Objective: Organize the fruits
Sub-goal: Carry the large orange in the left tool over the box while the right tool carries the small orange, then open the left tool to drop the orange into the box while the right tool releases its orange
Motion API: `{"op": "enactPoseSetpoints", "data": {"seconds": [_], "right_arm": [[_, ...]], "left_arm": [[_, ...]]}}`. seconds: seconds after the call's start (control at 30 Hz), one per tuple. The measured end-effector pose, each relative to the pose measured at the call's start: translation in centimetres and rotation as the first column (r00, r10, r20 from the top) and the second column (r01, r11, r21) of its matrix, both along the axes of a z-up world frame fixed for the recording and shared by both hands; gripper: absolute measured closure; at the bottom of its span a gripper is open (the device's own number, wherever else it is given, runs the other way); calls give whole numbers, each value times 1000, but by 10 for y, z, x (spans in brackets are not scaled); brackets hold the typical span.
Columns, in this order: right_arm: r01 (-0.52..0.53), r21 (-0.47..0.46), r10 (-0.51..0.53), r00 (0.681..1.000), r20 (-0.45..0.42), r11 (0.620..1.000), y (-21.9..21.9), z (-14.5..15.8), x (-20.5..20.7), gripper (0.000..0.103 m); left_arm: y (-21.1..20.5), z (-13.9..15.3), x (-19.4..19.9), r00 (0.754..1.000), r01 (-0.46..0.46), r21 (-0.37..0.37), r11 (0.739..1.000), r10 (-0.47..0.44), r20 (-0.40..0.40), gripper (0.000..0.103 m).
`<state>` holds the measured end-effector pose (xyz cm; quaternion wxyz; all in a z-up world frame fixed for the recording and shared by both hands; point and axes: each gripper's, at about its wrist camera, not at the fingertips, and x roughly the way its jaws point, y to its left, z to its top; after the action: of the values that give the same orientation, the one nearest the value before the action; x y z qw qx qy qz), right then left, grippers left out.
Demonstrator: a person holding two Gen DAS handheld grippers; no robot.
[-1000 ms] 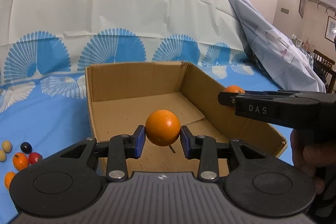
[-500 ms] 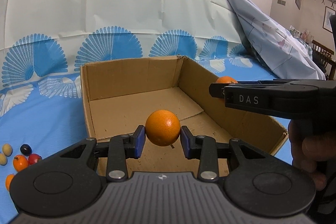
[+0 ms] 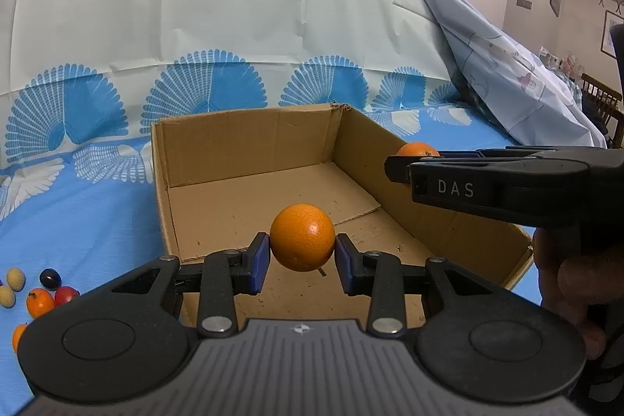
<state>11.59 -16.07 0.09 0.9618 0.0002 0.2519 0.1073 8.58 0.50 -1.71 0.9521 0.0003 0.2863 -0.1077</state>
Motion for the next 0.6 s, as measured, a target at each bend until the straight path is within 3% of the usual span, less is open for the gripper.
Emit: {"op": "enactPoseSetpoints", "data": {"seconds": [0.3,0.4,0.47,0.6], "right_arm": [[4,-1,-4,1000,-1,1000,0,0,0,62],[17,-7,-17,1000,-10,1000,1,0,1,62],[26,-10,-26,1000,-15,1000,1,-1,2,62],[42,-32,-42,999,7,999,4,0,-1,53]], "left_arm": [[-1,1,1,1000,9,0,1000,-9,-5,63],[-2,1,0,1000,1,4,1000,-1,2,51],[-2,3,-1,1000,-6,5,1000,6,21,51],[-2,3,-3,999,-21,3,1000,21,45,51]]}}
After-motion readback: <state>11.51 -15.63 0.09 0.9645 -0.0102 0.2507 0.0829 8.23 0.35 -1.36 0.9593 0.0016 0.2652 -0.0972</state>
